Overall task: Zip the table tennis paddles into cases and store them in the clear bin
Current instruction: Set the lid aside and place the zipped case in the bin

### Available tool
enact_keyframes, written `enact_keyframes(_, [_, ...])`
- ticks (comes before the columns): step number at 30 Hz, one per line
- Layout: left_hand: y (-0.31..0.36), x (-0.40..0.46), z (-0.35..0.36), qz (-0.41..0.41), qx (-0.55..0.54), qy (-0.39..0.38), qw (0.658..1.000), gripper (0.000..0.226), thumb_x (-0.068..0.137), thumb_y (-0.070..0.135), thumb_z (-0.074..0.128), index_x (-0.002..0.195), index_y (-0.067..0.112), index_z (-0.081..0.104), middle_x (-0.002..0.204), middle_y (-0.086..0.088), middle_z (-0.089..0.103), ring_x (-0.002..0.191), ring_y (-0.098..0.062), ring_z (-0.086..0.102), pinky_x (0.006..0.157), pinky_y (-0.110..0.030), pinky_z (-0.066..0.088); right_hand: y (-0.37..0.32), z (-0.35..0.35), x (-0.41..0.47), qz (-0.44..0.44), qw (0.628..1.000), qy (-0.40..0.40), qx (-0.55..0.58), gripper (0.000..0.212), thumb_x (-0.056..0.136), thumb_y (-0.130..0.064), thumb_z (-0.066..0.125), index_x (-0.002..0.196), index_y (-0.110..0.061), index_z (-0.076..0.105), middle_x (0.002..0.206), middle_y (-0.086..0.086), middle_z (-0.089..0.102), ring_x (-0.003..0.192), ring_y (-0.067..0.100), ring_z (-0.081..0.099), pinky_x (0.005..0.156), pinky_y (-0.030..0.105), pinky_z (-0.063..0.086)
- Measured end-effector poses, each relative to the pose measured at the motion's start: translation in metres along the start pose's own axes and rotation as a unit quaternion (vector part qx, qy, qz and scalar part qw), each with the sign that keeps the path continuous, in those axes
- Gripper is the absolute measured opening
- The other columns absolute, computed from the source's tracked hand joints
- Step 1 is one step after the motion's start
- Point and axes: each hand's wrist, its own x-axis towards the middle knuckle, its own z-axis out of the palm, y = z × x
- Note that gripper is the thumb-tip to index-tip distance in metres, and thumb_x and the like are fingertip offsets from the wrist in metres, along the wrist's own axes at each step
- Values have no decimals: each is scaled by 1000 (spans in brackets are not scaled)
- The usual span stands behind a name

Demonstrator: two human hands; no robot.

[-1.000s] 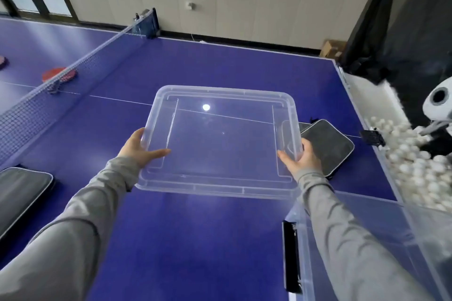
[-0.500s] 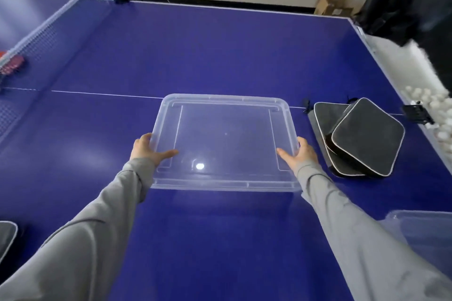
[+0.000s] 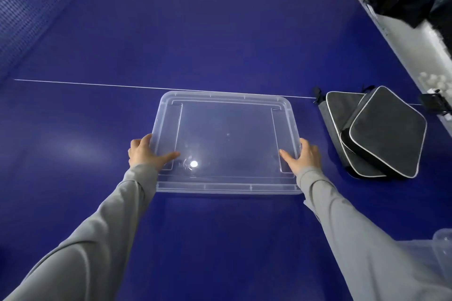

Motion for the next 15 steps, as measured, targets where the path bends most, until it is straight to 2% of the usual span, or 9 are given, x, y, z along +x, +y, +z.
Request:
enact_keyframes(7, [-5,-3,6,7,28,9,1000,89,61,38,85,135,15,42,134,-10,35,127,-31,30,105,-42,32,2,-3,-5,-8,999,3,-35,74,77,-49,66,135,-14,38,129,12,38,120,30,42,98,48,43])
enact_keyframes(11, [-9,-1,0,10,44,-12,999,97,63,41,83,142,14,32,138,-10,35,129,-30,30,106,-43,31,3,-12,-15,-22,999,-8,-34,78,78,-47,66,139,-13,31,136,12,38,126,30,39,101,49,41])
enact_keyframes(15, [-15,-15,-12,21,52,-32,998,97,67,41,80,144,13,28,142,-9,37,130,-29,35,107,-46,33,7,-24,-39,-58,997,-23,-52,78,79,-46,65,141,-15,29,138,11,38,127,29,39,101,46,40])
